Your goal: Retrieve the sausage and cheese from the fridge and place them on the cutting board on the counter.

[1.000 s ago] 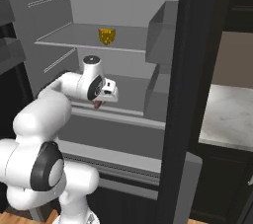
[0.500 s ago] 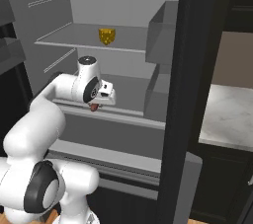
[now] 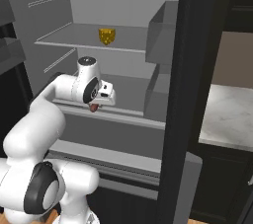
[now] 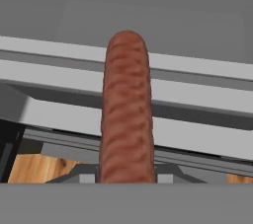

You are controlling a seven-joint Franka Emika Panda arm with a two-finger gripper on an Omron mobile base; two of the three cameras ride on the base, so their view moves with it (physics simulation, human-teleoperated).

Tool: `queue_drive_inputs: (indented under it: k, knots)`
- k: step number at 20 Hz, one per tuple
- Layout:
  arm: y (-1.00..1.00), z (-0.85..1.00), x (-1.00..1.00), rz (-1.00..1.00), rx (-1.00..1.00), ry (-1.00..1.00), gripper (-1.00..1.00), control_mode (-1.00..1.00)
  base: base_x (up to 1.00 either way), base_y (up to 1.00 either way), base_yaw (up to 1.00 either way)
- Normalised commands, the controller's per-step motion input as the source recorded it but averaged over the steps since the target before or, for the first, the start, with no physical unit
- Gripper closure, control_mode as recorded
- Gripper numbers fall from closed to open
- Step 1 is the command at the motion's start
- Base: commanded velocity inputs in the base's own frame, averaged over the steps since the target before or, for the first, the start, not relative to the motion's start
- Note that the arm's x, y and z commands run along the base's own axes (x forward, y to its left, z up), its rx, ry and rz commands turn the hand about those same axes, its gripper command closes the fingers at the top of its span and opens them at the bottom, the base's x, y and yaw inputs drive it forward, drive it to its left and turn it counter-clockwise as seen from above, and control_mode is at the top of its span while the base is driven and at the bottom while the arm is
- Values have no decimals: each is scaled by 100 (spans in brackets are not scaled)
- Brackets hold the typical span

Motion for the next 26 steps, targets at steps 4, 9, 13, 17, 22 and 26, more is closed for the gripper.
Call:
queue_drive_inputs:
  k: [4,9,13,17,22,26]
  knots:
    - [0,0,0,0,0,0,100,100,0,0,0]
    - [0,0,0,0,0,0,100,100,0,0,0]
    - [0,0,0,0,0,0,100,100,-59,-5,0]
    - [0,0,0,0,0,0,100,100,-88,-1,-1]
    - [0,0,0,0,0,0,100,100,-79,0,-2]
    - [0,0,0,0,0,0,100,100,-49,9,-14]
